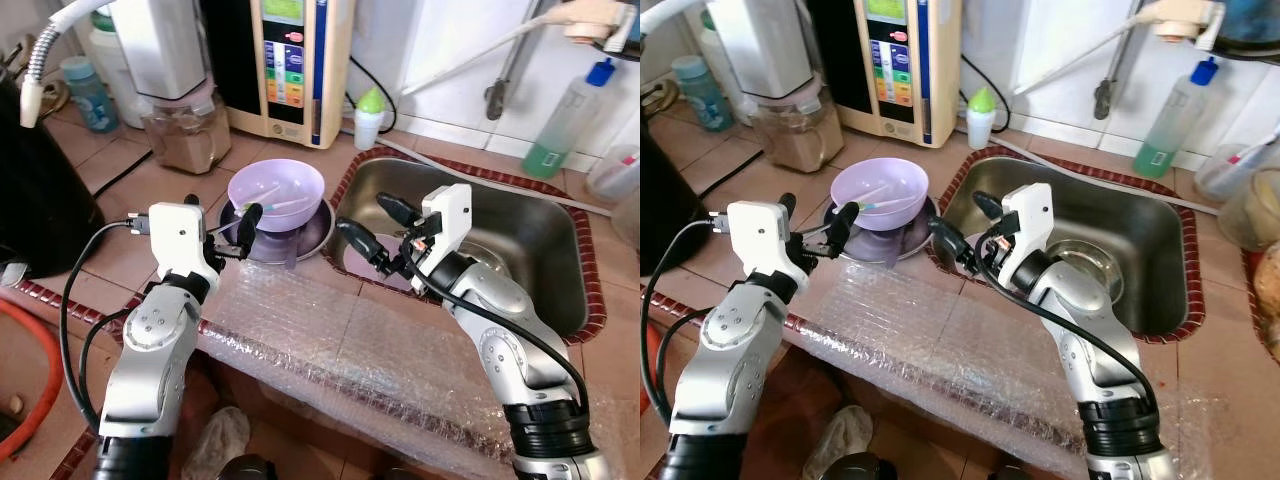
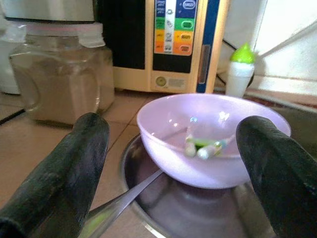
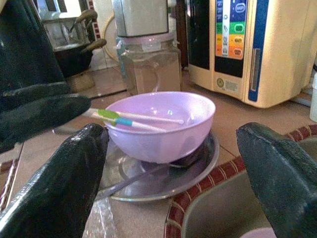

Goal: Kitchen organization

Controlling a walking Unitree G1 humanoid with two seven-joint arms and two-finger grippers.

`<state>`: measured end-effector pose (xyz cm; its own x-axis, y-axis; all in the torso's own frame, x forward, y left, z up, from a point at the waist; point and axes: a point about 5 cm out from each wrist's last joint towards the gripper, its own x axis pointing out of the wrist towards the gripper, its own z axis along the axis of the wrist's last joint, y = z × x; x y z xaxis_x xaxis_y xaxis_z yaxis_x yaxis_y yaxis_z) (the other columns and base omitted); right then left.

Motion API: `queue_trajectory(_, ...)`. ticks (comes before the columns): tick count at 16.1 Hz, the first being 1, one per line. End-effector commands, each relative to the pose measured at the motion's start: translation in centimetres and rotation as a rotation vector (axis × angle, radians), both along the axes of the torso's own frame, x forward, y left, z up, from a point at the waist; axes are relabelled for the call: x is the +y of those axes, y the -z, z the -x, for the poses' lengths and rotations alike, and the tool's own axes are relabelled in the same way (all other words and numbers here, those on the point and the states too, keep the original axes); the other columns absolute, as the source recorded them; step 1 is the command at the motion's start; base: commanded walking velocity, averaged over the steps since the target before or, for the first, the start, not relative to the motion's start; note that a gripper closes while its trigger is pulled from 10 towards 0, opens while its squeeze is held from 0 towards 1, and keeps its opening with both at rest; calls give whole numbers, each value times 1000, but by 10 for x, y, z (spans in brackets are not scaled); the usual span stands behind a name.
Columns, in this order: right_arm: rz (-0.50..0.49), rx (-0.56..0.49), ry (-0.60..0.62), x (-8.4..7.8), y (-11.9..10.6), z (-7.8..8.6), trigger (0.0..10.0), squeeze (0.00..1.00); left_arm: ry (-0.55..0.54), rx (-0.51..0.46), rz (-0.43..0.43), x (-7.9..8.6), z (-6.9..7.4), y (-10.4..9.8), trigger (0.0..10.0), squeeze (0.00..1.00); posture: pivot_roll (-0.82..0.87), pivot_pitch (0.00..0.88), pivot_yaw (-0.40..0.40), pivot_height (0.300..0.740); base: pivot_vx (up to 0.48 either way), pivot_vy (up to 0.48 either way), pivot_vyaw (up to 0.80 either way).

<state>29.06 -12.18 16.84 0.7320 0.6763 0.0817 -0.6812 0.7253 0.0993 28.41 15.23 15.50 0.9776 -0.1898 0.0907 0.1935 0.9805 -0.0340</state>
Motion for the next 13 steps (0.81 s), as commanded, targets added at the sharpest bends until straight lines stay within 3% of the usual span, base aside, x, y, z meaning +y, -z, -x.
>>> queue_trajectory(1,0,-13,-22,3,-5,4,10000,0,7,-15,35,0,-7,-1,7529,0,-14,0,8,740,0,0,0)
queue_trajectory(2,-3,-8,-30,4,-6,6,10000,0,9,-13,62,-1,-11,0,4863,0,-21,0,11,740,0,0,0)
queue_trajectory(3,-6,-3,-41,6,-6,8,10000,0,12,-7,79,-2,-14,2,0,0,-25,0,13,740,0,0,0)
queue_trajectory(7,7,46,-130,11,2,23,10000,0,27,2,122,-4,-27,5,0,0,-31,0,19,740,0,0,0)
queue_trajectory(13,19,64,-176,16,2,24,10000,0,29,3,202,-4,-34,7,0,0,-23,0,13,740,0,0,0)
